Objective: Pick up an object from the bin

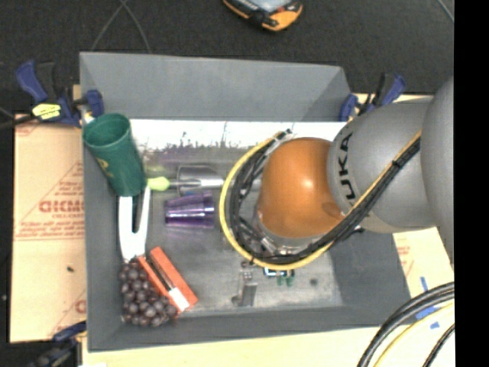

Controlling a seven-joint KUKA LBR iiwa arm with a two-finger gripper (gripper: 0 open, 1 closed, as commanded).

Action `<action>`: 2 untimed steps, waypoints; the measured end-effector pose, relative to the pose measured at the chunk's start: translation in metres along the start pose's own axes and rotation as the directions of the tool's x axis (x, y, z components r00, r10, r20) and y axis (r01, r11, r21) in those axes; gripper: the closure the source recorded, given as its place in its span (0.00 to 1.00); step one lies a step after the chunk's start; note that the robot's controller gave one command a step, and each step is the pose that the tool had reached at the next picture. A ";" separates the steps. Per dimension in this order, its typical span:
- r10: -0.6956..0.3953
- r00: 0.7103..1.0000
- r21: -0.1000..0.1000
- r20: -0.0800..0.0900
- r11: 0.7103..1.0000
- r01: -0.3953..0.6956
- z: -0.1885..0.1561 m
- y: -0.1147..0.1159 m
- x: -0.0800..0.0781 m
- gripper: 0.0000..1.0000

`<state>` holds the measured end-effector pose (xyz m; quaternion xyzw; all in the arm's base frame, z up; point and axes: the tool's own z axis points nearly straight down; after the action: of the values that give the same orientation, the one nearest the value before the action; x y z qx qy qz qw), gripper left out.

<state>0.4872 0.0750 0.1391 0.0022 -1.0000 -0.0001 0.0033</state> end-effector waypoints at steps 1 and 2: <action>0.002 1.000 -0.001 0.008 1.000 -0.002 -0.010 0.048 -0.068 0.00; 0.000 1.000 -0.002 0.009 1.000 0.000 -0.011 0.068 -0.093 0.00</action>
Offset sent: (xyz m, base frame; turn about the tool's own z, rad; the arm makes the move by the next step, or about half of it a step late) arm 0.0913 0.0688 0.0097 0.0022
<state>0.5797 0.1436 0.1497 0.0021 -1.0000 -0.0010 -0.0011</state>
